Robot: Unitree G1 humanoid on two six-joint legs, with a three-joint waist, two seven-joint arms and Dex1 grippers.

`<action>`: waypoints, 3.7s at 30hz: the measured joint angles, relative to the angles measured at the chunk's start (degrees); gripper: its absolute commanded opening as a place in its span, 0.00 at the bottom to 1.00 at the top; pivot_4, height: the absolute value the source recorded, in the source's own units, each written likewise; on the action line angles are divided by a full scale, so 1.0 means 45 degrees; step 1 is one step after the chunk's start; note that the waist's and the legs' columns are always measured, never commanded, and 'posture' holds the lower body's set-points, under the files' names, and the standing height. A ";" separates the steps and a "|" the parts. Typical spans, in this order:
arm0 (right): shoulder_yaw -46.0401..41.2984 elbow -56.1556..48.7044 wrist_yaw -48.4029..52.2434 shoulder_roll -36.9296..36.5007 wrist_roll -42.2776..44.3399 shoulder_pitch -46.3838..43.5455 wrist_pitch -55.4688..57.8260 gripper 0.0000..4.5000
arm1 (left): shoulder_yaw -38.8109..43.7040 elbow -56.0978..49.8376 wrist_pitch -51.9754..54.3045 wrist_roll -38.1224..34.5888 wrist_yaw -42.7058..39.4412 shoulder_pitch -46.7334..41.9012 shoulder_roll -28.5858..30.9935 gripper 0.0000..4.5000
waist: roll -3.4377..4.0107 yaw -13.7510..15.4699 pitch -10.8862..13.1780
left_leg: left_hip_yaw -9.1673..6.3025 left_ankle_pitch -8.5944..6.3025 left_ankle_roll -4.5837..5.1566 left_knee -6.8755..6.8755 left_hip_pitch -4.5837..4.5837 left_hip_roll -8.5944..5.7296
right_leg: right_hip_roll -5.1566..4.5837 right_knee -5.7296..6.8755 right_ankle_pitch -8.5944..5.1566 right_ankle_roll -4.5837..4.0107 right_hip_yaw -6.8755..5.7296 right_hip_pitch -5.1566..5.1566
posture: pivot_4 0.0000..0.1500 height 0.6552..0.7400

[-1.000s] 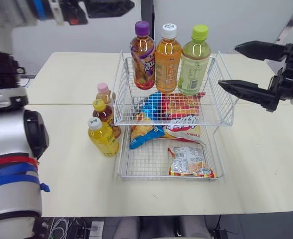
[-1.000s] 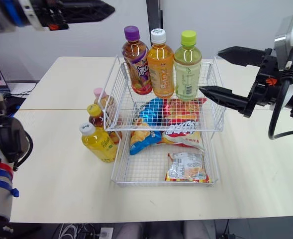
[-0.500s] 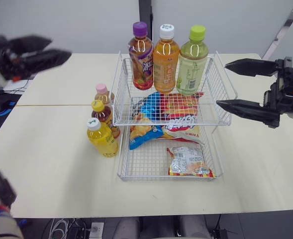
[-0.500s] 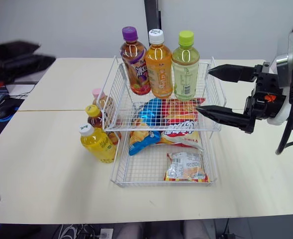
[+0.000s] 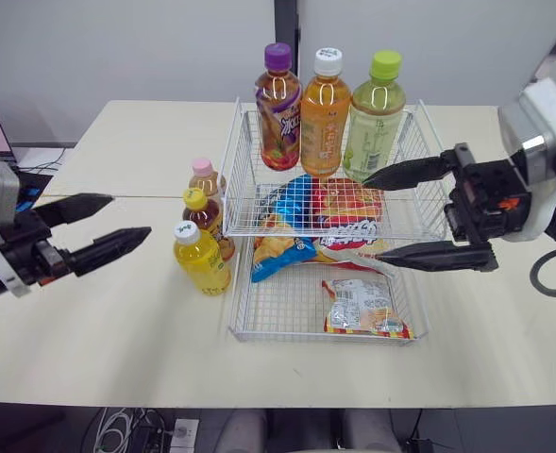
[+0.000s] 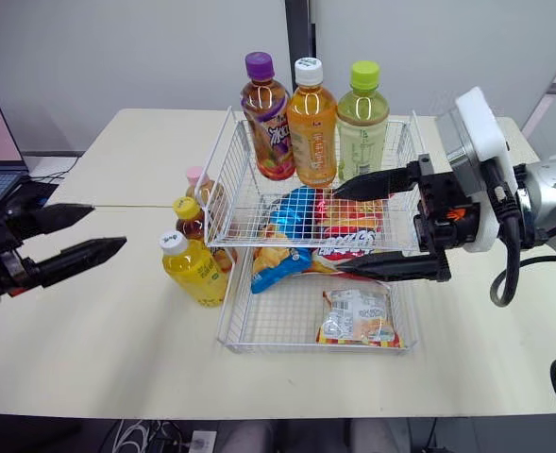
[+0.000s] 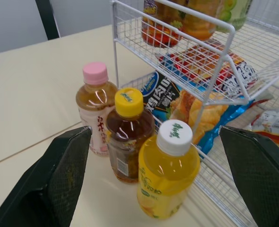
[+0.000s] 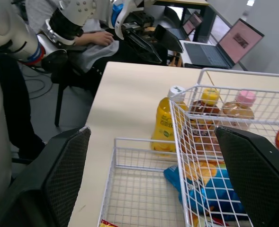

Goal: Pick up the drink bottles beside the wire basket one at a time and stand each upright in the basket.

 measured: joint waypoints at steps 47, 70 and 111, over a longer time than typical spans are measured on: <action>-0.0564 -0.0064 -0.0073 0.0300 -0.0212 -0.0219 0.0548 1.00 | -0.4337 -0.0058 -0.3233 -0.0564 0.4019 0.0485 -0.1387 0.31 | -0.0006 0.0011 0.0000 | -0.0005 -0.0001 0.0001 -0.0009 -0.0007 0.0003 | 0.0026 -0.0007 0.0000 -0.0001 -0.0004 -0.0003 | 1.00 1.00; -0.1870 0.1027 -0.0560 -0.0897 -0.0448 -0.0629 0.0879 1.00 | -0.6299 0.6909 -0.0613 -0.6277 0.1198 -1.0347 0.7475 0.31 | -0.0025 -0.0051 0.0041 | 0.0028 -0.0002 0.0000 -0.0019 -0.0020 0.0031 | 0.0133 0.0001 -0.0008 -0.0013 -0.0011 -0.0014 | 1.00 1.00; -0.4589 -0.0565 -0.3212 -0.2191 0.1129 0.1982 0.1468 1.00 | -1.3079 1.1447 -0.2969 0.2657 -0.2323 -1.7097 -0.4690 0.31 | -0.0026 -0.0044 0.0043 | -0.0006 0.0000 -0.0001 0.0009 -0.0071 0.0007 | 0.0110 0.0006 -0.0008 -0.0007 0.0006 -0.0043 | 1.00 1.00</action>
